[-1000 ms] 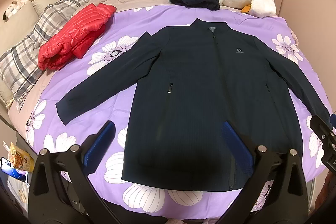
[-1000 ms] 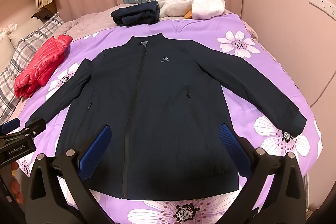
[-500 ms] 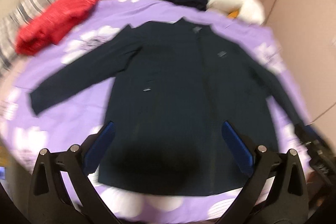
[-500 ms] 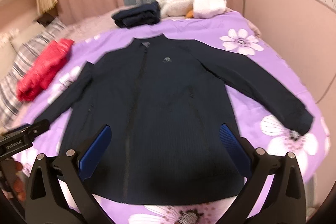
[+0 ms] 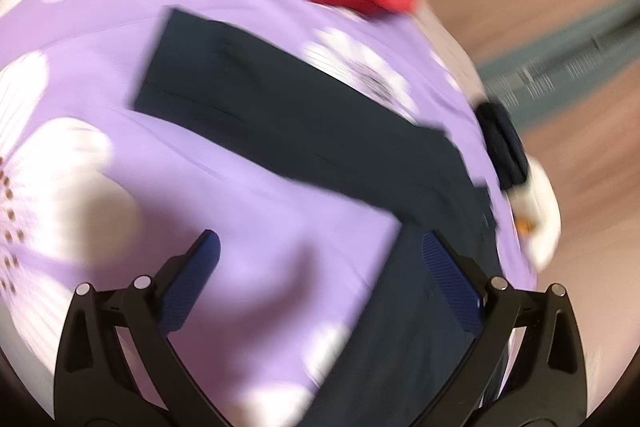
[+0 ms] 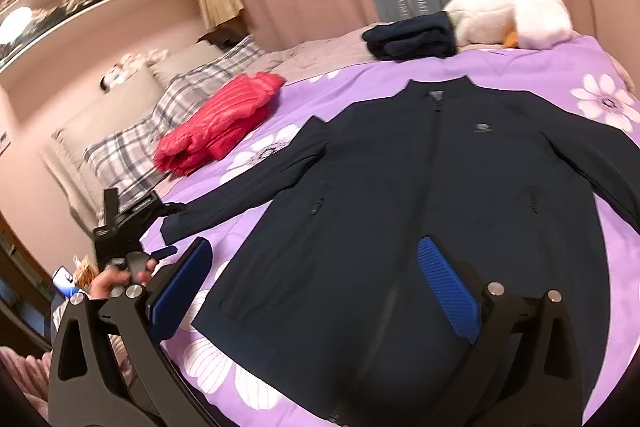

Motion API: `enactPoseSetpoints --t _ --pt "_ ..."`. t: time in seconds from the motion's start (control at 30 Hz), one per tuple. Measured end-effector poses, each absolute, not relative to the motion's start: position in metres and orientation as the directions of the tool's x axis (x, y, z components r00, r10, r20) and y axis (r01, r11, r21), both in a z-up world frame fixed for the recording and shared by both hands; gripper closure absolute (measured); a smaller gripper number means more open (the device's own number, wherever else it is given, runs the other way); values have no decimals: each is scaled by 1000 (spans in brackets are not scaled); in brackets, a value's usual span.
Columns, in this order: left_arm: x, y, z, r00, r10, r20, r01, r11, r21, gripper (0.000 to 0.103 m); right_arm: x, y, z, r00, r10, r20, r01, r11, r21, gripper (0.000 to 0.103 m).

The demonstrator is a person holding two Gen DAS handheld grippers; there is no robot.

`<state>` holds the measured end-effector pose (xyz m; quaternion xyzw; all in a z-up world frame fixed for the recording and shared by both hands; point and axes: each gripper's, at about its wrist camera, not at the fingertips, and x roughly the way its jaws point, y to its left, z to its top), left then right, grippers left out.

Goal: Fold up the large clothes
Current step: 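Grasp the navy jacket sleeve cuff with the left tool and lift it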

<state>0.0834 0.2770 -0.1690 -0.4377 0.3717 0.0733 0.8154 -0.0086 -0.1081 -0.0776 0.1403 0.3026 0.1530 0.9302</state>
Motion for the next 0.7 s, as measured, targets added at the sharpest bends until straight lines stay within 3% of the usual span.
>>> enactPoseSetpoints --t 0.2,0.5,0.53,0.57,0.6,0.63,0.7 --pt "97 330 -207 758 -203 -620 -510 409 -757 2 1 -95 -70 775 354 -524 -229 930 289 1" --pt "131 352 -205 754 -60 -654 -592 370 -716 4 20 -90 -70 761 373 -531 -251 924 290 1" --pt "132 355 -205 740 -33 -672 -615 372 -695 15 23 -89 -69 759 374 -533 -257 924 283 1" --pt "132 357 -205 725 -18 -688 -633 375 -677 35 24 -89 -68 759 374 -532 -261 925 278 1" --pt "134 359 -206 698 -1 -716 -661 384 -645 46 25 -88 -67 760 373 -531 -262 925 275 1" --pt "135 361 -207 686 3 -728 -668 399 -628 62 27 -88 -68 758 376 -533 -261 924 280 1" --pt "139 365 -207 664 0 -748 -666 455 -591 69 28 -88 -70 747 395 -536 -264 915 306 1"
